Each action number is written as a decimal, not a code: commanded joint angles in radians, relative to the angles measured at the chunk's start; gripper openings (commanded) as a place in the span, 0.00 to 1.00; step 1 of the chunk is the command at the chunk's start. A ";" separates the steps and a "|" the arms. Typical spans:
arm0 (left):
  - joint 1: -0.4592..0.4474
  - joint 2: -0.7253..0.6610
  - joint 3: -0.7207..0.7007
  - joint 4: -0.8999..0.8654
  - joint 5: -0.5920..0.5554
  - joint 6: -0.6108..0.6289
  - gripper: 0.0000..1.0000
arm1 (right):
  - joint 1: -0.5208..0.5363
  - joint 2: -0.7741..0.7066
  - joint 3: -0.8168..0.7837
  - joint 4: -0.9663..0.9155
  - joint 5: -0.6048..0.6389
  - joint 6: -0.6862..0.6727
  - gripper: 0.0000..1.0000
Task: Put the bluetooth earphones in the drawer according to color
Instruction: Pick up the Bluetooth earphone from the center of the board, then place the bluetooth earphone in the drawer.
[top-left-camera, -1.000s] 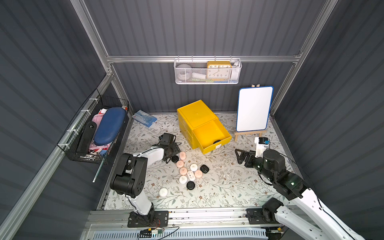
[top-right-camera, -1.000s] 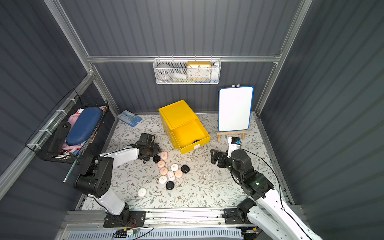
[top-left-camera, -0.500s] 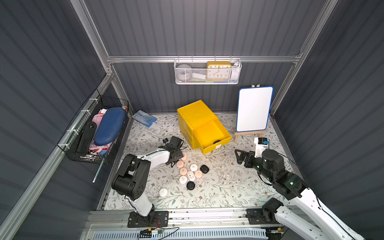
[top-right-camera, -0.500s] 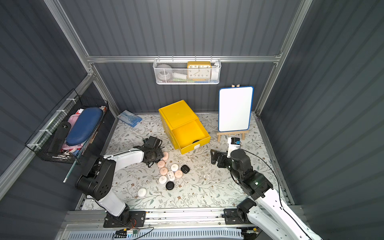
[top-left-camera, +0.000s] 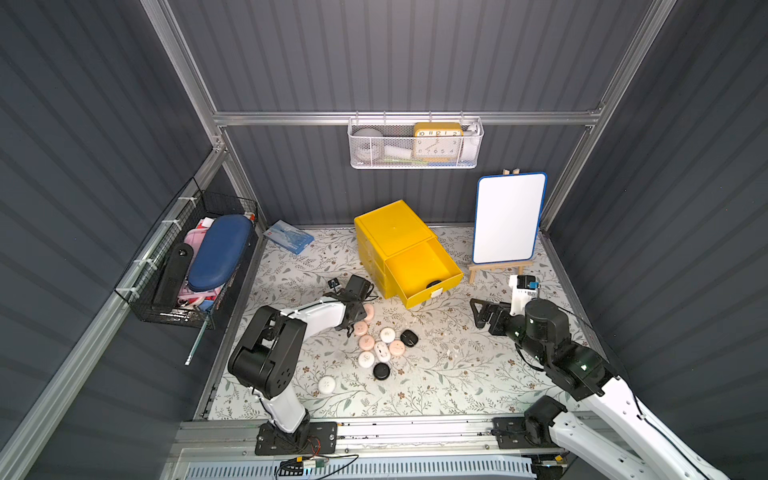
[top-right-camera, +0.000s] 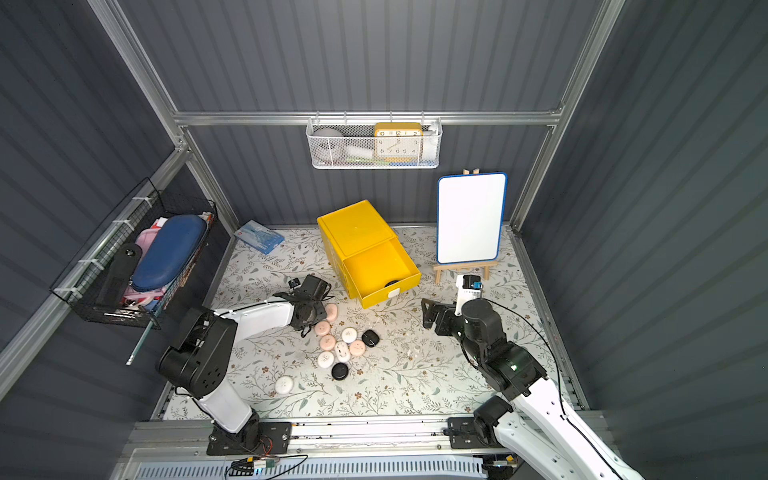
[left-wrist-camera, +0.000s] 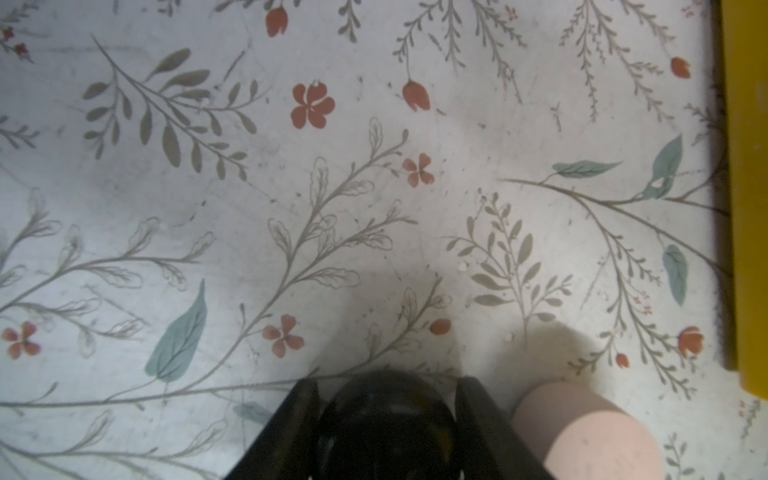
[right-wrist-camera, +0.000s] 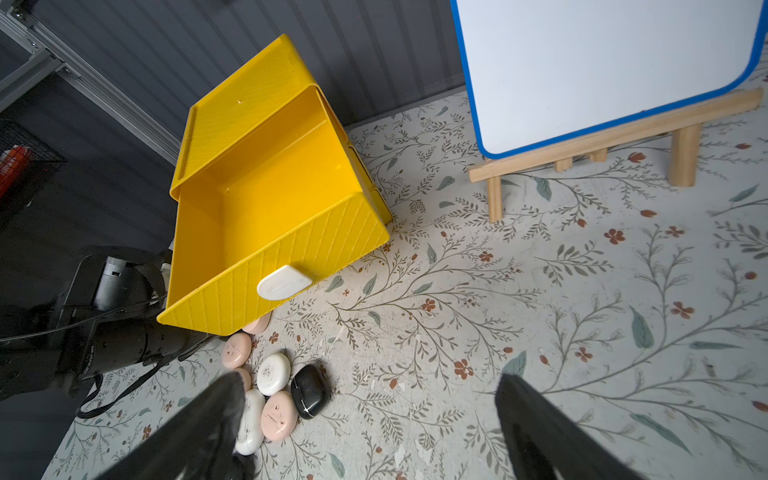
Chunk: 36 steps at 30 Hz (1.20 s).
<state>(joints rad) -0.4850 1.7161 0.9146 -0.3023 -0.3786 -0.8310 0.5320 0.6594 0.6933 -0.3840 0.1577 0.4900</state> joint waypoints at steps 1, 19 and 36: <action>-0.004 0.027 -0.021 -0.087 0.035 0.000 0.50 | -0.004 -0.013 -0.003 -0.016 0.002 0.009 0.99; -0.030 -0.418 0.182 -0.035 0.216 0.255 0.49 | -0.003 -0.015 -0.063 0.007 -0.019 0.075 0.99; -0.253 -0.082 0.634 0.014 0.205 0.352 0.61 | -0.005 -0.019 -0.173 0.105 -0.172 0.044 0.99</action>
<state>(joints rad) -0.7387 1.5913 1.5105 -0.2710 -0.1570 -0.5232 0.5316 0.6525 0.5449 -0.3191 0.0299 0.5724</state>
